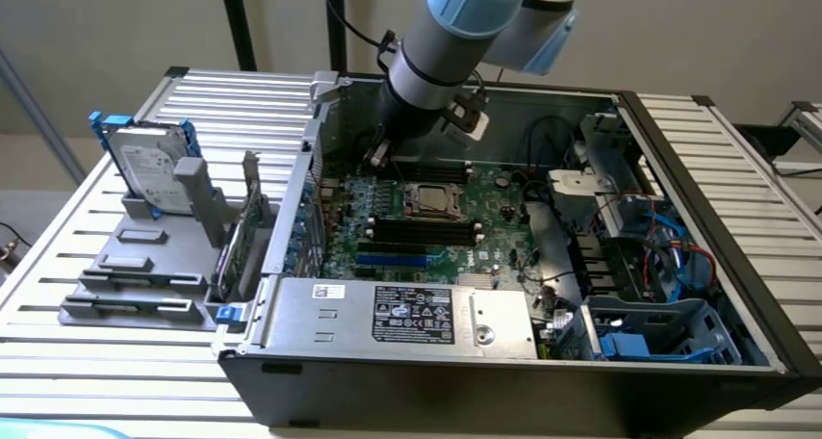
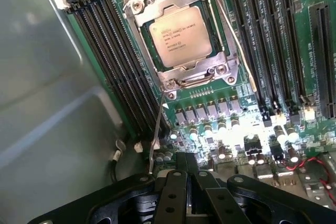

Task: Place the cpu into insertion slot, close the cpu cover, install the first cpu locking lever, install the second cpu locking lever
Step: 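Install the first cpu locking lever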

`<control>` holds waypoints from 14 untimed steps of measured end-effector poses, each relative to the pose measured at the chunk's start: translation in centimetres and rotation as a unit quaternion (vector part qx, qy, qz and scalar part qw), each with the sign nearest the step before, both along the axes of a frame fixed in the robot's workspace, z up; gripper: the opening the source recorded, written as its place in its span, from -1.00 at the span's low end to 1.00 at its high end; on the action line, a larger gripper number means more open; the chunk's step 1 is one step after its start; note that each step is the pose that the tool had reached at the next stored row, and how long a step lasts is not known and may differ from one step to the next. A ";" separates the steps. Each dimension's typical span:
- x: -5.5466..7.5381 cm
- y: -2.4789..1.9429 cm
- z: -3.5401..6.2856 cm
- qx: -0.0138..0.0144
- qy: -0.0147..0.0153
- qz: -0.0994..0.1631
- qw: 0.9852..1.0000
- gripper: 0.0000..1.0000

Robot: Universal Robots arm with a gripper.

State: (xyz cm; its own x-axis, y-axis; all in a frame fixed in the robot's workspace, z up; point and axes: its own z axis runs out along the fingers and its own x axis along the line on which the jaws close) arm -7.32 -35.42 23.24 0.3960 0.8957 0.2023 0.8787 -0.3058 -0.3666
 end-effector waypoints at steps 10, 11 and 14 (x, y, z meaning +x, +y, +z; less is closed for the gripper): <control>-1.1 0.00 0.05 0.014 0.000 -0.032 0.999 -0.79; -1.1 0.00 0.05 0.015 0.000 -0.038 0.999 -0.79; -1.1 0.00 0.05 0.016 0.000 -0.056 0.998 -0.79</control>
State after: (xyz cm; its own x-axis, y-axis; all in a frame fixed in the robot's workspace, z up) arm -8.42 -35.42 23.29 0.4929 0.8389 0.2309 0.8401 -0.3899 -0.3771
